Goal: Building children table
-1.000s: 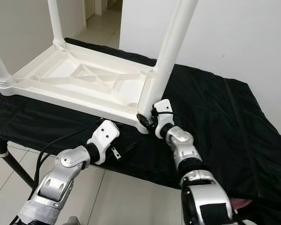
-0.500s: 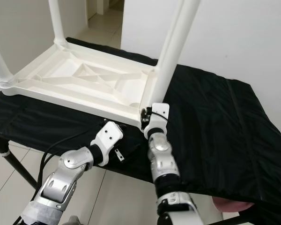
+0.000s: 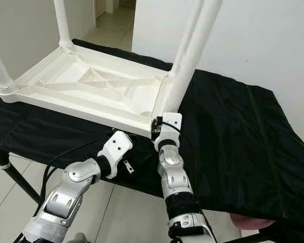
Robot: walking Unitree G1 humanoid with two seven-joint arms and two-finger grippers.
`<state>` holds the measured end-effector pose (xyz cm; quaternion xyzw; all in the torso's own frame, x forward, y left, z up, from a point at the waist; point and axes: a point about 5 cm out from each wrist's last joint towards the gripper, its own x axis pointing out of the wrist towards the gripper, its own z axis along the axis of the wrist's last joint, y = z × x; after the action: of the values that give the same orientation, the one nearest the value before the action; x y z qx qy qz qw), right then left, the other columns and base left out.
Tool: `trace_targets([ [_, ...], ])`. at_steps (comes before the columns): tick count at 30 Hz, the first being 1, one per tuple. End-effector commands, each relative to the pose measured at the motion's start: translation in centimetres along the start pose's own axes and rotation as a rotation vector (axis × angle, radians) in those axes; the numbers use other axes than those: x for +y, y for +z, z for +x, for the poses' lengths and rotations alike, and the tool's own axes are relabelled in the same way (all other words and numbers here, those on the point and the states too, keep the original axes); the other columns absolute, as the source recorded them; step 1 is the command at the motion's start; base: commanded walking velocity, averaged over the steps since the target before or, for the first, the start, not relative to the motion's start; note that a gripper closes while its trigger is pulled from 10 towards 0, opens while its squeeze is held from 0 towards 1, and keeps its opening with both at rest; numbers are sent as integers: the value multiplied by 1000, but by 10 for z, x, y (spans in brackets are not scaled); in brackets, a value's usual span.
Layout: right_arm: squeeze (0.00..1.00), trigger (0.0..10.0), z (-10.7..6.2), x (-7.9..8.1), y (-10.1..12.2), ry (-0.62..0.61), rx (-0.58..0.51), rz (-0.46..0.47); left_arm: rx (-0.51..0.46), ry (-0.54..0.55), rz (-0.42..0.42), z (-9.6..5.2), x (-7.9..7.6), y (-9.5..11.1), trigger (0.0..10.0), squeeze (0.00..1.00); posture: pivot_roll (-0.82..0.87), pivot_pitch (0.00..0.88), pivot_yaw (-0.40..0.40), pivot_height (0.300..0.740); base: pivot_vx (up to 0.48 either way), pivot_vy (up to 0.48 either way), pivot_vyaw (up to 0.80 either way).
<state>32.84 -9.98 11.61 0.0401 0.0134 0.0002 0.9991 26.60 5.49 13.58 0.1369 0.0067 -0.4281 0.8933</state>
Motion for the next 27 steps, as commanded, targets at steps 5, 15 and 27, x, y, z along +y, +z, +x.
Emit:
trace_targets([
  [5,1000,10000,1,-16,6,-12,-54,40,2,70,6,0,1,-2,10000,0,80,0,-162,740,0,0,0],
  [15,0,10000,18,-48,6,195,-33,0,0,88,1,1,4,-1,10000,0,68,0,-150,740,0,0,0],
  [27,0,10000,33,-43,12,462,-8,-135,-8,67,18,4,7,2,10000,0,47,0,-118,740,0,0,0],
])
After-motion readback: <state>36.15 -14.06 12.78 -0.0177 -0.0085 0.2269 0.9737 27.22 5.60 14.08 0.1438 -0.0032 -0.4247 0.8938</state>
